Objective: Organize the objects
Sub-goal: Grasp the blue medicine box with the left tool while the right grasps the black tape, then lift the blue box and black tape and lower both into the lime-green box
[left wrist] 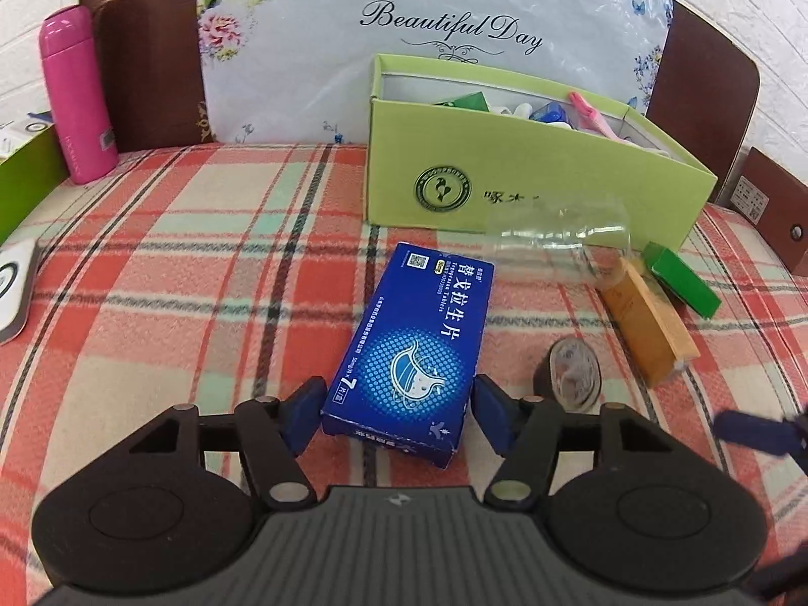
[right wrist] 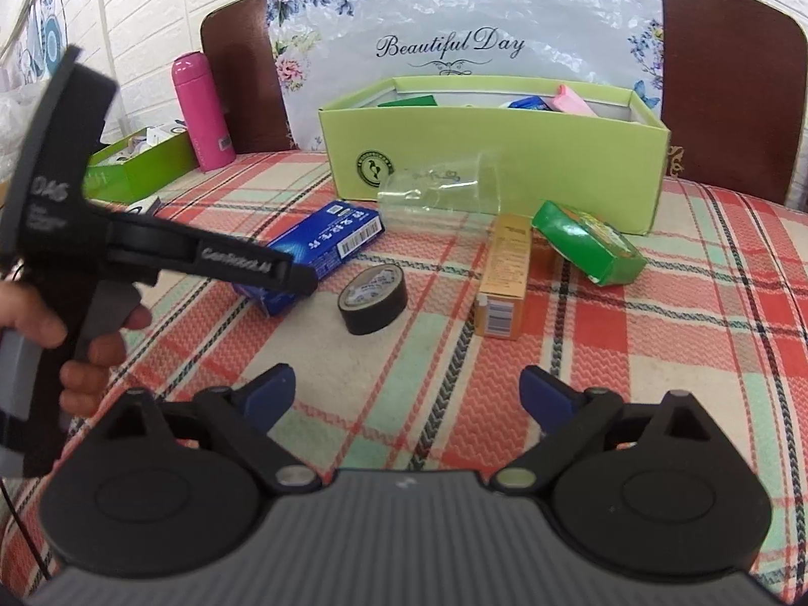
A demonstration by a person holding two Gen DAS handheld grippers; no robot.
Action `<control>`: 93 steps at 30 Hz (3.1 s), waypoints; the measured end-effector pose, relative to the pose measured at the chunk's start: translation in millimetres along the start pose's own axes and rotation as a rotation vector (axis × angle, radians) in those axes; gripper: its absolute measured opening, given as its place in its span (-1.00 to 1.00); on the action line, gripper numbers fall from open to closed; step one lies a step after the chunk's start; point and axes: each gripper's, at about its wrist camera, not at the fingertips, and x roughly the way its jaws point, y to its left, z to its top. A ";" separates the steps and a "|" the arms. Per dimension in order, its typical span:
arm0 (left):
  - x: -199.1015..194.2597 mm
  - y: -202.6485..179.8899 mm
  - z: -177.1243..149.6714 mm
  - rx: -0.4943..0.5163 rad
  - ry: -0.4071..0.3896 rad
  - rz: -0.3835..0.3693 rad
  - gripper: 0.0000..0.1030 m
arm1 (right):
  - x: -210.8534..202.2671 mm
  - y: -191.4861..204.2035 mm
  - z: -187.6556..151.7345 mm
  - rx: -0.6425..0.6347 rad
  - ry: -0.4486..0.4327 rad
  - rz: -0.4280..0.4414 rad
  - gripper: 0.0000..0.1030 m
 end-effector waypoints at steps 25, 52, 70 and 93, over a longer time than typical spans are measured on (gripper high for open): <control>-45.5 -3.1 -44.7 0.047 0.045 -0.090 0.28 | 8.2 -2.1 -8.3 -0.062 0.000 0.046 -0.44; -22.1 -82.8 -29.7 0.180 0.088 -0.078 0.41 | -42.7 -37.5 -42.5 -0.030 0.009 -0.006 -0.33; -43.9 -85.7 -21.8 0.171 0.059 -0.105 0.18 | -52.2 -36.9 -32.3 -0.008 0.018 0.051 -0.45; -75.8 -97.1 111.2 0.165 -0.254 -0.143 0.18 | -59.4 -81.8 102.3 -0.044 -0.286 -0.012 -0.45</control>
